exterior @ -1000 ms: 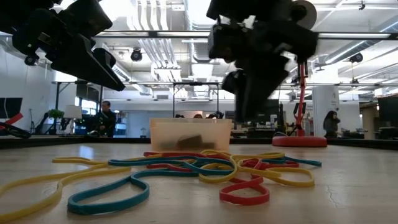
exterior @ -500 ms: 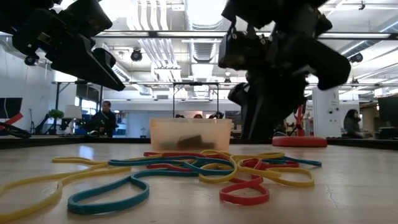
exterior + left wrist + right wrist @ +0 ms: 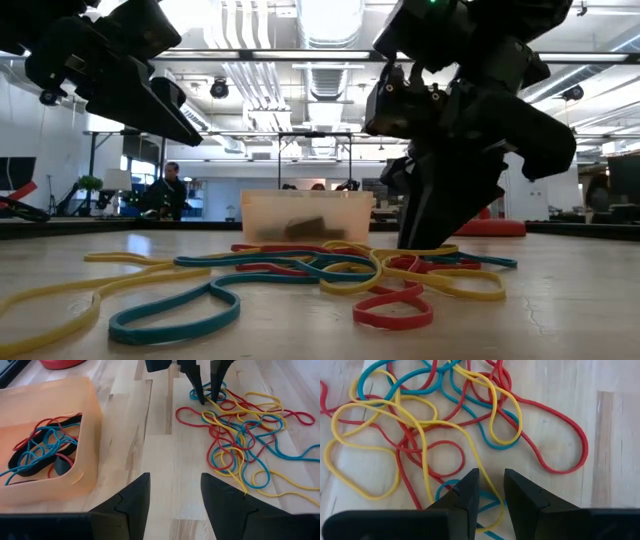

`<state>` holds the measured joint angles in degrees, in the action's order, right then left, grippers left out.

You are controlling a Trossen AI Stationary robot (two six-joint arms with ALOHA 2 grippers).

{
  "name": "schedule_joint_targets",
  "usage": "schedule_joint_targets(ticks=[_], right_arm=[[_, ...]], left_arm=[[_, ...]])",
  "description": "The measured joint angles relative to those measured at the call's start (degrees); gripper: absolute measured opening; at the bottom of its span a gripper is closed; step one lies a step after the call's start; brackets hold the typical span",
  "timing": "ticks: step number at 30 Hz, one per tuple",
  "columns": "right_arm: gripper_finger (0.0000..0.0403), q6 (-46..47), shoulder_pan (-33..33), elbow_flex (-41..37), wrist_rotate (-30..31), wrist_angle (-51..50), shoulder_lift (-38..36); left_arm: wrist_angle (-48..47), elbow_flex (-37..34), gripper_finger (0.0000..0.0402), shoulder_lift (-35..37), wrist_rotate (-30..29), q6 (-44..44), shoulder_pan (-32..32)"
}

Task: Pick and place rubber bands into bin
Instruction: Put the yellow rubber band into the orange bin

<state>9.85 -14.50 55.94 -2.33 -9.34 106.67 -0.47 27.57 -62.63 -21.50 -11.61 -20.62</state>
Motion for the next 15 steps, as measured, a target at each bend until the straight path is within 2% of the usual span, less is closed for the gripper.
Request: schedule_joint_targets(ticks=[6,12,15], right_arm=[[0.0075,0.7,0.0,-1.6,2.4,1.0,-0.2],[0.0021,-0.2,-0.2,-2.2,4.5,2.5,-0.2],[0.0010,-0.8,-0.3,-2.1,5.8,2.9,-0.1]], left_arm=[[0.0,0.0,0.0160,0.0,0.0,0.0,0.0],[0.0,0.0,0.0160,0.0,0.0,0.0,0.0],[0.0,0.0,0.0160,0.0,0.0,0.0,0.0]])
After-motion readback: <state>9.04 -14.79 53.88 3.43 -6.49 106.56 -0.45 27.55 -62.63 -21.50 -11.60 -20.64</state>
